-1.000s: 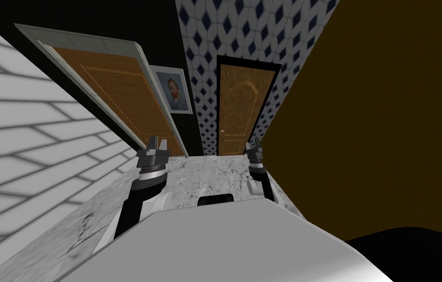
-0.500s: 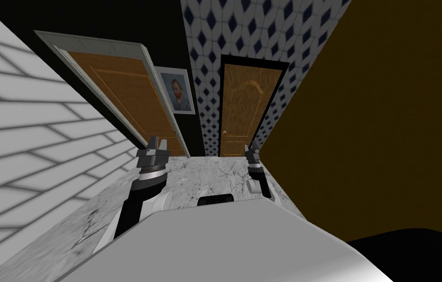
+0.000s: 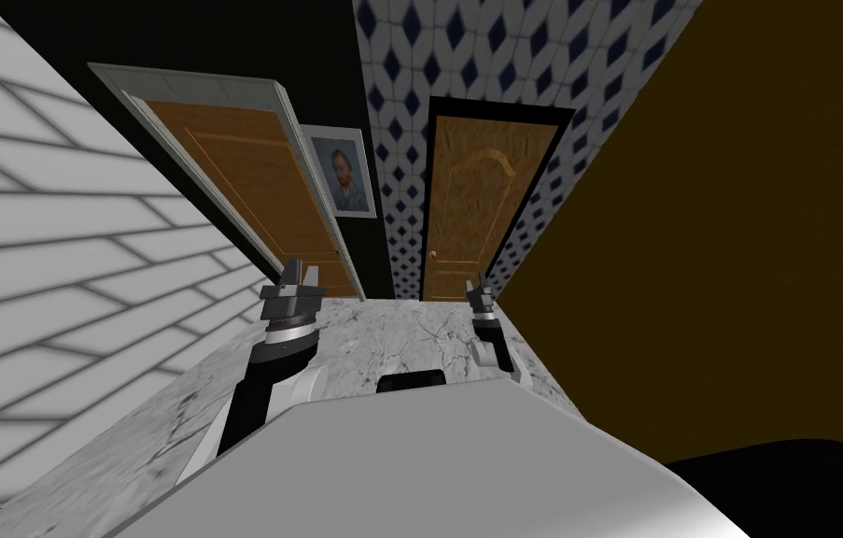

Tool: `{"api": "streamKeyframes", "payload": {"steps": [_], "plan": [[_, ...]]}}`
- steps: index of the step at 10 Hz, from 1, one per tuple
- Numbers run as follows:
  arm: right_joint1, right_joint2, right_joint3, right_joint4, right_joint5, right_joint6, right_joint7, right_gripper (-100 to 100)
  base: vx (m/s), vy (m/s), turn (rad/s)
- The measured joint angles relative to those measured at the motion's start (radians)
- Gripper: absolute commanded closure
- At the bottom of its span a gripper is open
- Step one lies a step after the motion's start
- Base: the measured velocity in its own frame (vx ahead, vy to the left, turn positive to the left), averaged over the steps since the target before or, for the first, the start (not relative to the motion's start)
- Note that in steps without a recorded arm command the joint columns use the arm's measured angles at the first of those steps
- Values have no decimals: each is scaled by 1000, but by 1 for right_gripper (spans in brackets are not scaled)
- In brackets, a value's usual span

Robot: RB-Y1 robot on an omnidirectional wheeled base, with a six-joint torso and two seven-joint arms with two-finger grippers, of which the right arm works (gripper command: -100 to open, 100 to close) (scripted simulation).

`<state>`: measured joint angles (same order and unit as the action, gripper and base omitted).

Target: Pull the door open

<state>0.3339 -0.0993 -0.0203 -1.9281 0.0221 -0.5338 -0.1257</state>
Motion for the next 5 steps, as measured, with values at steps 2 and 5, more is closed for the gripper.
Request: {"api": "streamKeyframes", "payload": {"steps": [2, 5], "plan": [[-18, -9, -10, 50, -9, -9, 1, -100, 79, 3, 102], [-50, -24, -27, 129, -23, -19, 1, -100, 70, -4, 65]]}}
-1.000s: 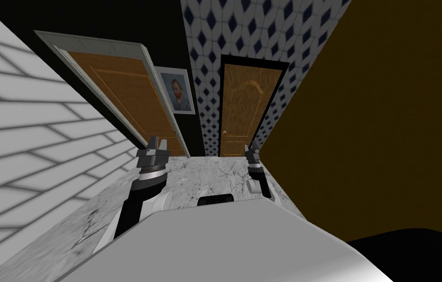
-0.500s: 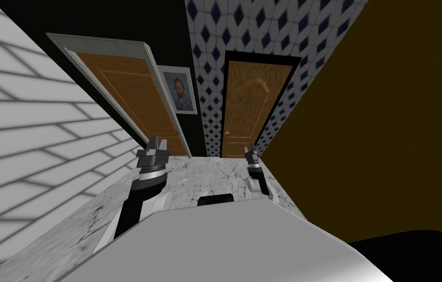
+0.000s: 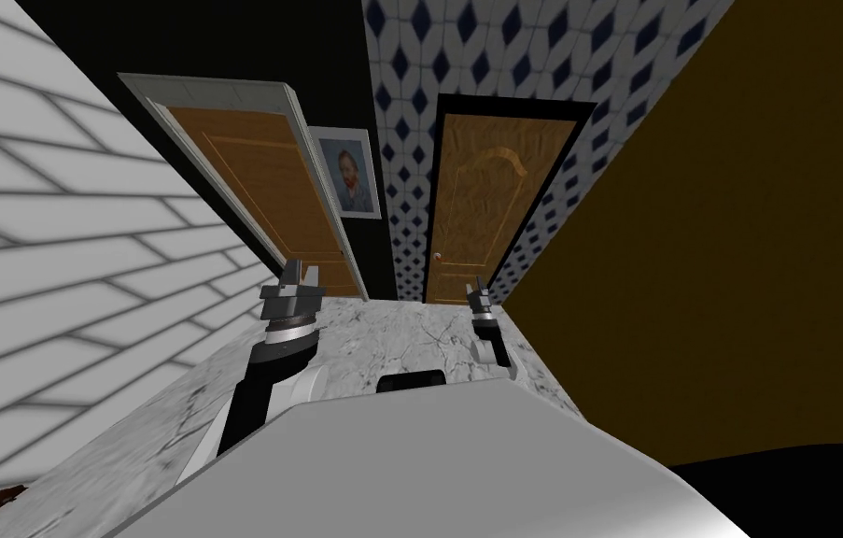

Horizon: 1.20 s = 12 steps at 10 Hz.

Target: Pull the door open

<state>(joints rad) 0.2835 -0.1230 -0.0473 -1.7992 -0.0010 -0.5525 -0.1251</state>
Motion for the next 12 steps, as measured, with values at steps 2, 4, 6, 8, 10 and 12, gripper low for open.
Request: {"api": "streamKeyframes", "payload": {"steps": [2, 4, 6, 8, 10, 12], "plan": [[-22, -9, -11, 57, -10, -9, 0, -100, 83, -1, 103], [-39, -20, -23, 124, -21, -26, 1, -100, 96, -7, 112], [-65, -33, -38, 176, -32, -28, -2, -100, 75, 3, 47], [-80, -45, -49, 231, -43, -38, -4, -100, 92, -8, 114], [-101, -52, -59, 279, -52, -43, -2, -100, 59, -5, 51], [-121, -61, -71, 334, -62, -52, -2, -100, 81, -2, 116]]}}
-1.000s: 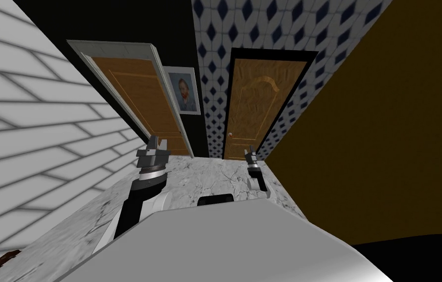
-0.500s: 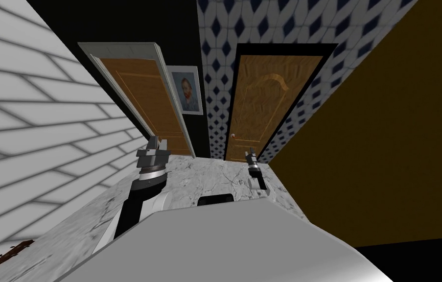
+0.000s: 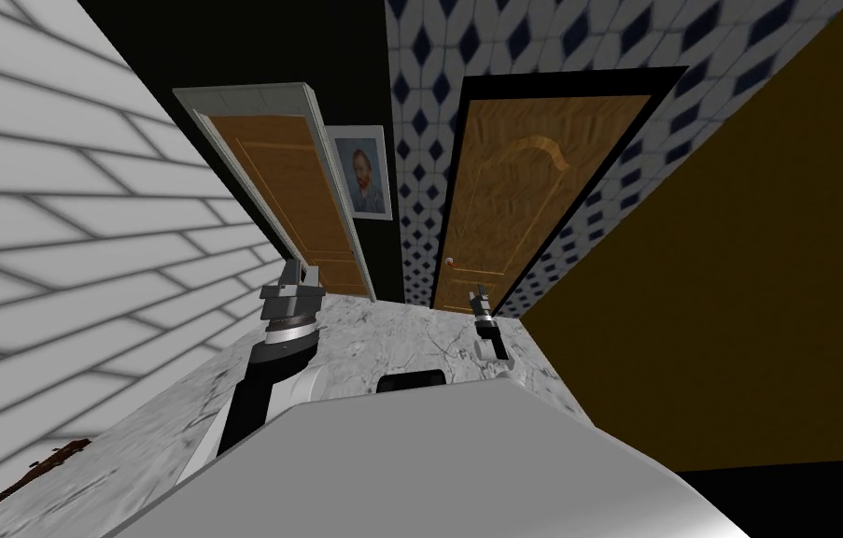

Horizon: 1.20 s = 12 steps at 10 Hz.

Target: Pull the door open

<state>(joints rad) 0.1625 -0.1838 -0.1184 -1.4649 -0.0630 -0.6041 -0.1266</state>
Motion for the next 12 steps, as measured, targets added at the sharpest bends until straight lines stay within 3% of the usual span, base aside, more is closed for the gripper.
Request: {"api": "streamKeyframes", "payload": {"steps": [7, 12], "plan": [[-81, -38, -46, 215, -40, -35, -2, -100, 83, -13, 83], [-120, -58, -71, 323, -61, -42, -2, -100, 62, -15, 80]]}}
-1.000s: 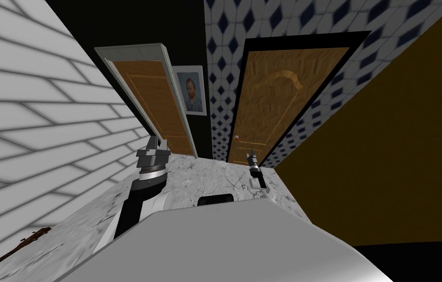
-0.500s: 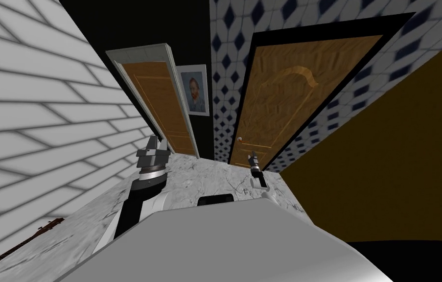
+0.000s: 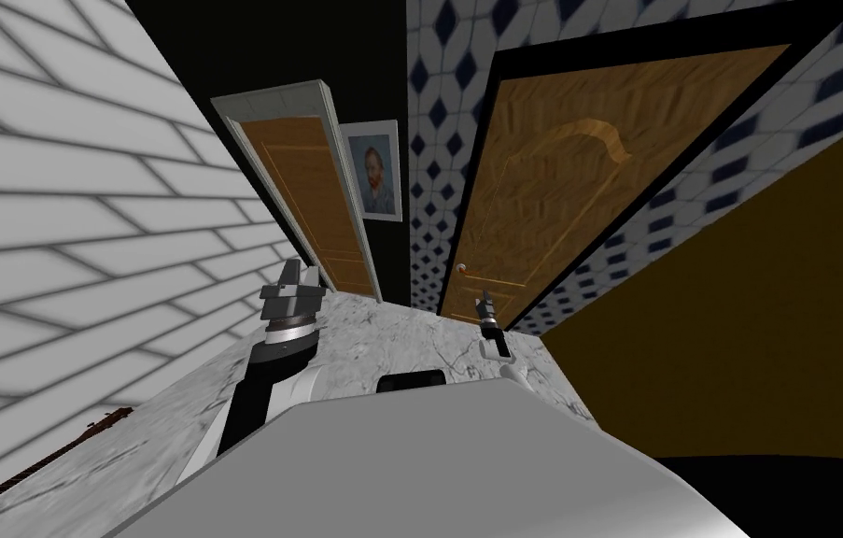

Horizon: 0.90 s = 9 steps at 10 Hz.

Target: Pull the door open

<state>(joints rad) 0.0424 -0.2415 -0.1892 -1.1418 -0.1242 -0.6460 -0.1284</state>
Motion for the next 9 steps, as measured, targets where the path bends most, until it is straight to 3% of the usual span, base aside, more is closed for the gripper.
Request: {"api": "streamKeyframes", "payload": {"steps": [5, 9], "plan": [[-47, -25, -28, 134, -25, -23, -3, -100, 79, -15, 82], [-101, -46, -55, 261, -48, -40, -1, -100, 95, -30, 92]]}}
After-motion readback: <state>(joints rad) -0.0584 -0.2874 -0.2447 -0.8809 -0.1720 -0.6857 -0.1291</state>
